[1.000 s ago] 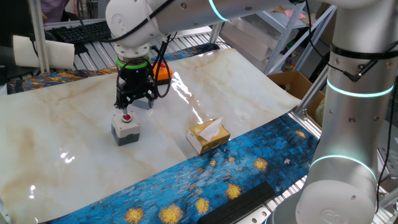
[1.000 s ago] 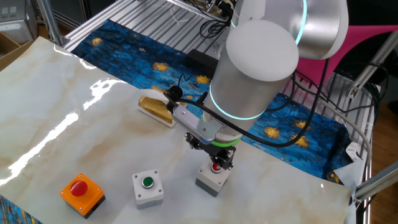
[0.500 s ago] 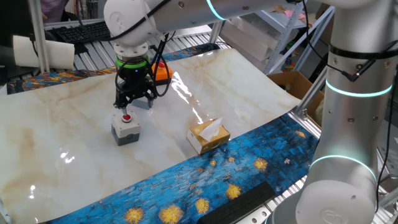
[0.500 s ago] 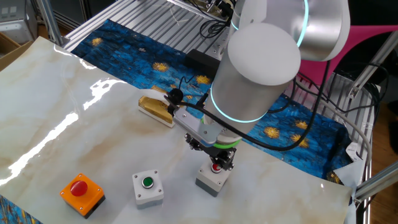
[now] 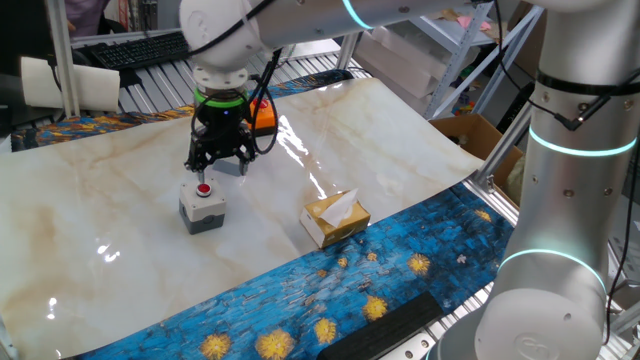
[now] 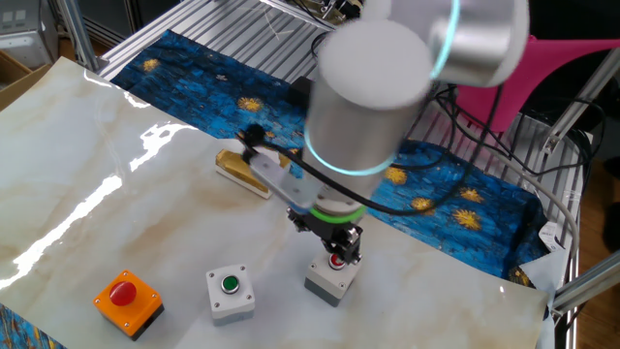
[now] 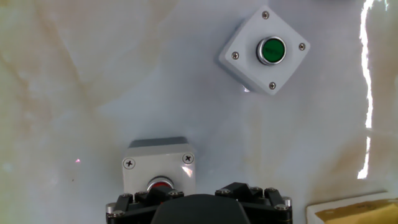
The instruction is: Press three buttons from left to right in sequence
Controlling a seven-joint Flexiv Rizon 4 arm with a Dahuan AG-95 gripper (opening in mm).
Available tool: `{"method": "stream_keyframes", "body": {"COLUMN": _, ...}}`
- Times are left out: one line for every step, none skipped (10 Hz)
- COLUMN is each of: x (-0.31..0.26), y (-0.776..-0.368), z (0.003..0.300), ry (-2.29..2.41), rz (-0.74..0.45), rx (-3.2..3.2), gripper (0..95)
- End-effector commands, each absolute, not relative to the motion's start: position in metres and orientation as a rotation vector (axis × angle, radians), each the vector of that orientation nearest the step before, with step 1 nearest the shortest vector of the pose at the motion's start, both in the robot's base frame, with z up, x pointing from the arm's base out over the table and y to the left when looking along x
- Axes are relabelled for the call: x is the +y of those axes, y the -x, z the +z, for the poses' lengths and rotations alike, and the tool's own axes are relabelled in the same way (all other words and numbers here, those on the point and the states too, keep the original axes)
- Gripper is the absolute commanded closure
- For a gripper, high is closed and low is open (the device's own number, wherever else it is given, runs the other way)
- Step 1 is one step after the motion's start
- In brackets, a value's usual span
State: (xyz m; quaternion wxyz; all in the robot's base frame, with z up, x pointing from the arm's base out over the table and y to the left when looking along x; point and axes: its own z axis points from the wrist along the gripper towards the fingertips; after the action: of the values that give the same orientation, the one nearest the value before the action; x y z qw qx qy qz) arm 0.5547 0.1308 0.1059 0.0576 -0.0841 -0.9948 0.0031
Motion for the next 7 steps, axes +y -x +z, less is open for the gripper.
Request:
{"method": "stream_keyframes", "body": {"x": 0.1319, "y": -0.5550, "z": 0.1056, "ry": 0.240, "rz": -0.007, "rx": -3.024, "gripper": 38.0}}
{"method": "stream_keyframes", "body": {"x": 0.1319, "y": -0.5550, "z": 0.1056, "ry": 0.239, "rz": -0.007, "rx": -3.030, "gripper": 38.0}}
{"method": "stream_keyframes", "body": {"x": 0.1319, "y": -0.5550, "z": 0.1056, "ry": 0.236, "rz": -0.008, "rx": -3.032, "gripper": 38.0}}
{"method": "stream_keyframes", "body": {"x": 0.1319, "y": -0.5550, "z": 0.1056, "ry": 0.249, "rz": -0.004, "rx": -3.034, "gripper": 38.0}}
{"method": "stream_keyframes", "body": {"x": 0.1319, "y": -0.5550, "z": 0.1056, "ry": 0.263, "rz": -0.004, "rx": -3.034, "gripper": 38.0}}
{"method": "stream_keyframes", "body": {"x": 0.1319, "y": -0.5550, "z": 0.1056, "ry": 0.276, "rz": 0.000, "rx": -3.033, "gripper": 38.0}}
{"method": "stream_keyframes", "body": {"x": 0.1319, "y": -0.5550, "z": 0.1056, "ry": 0.283, "rz": 0.002, "rx": -3.033, "gripper": 38.0}}
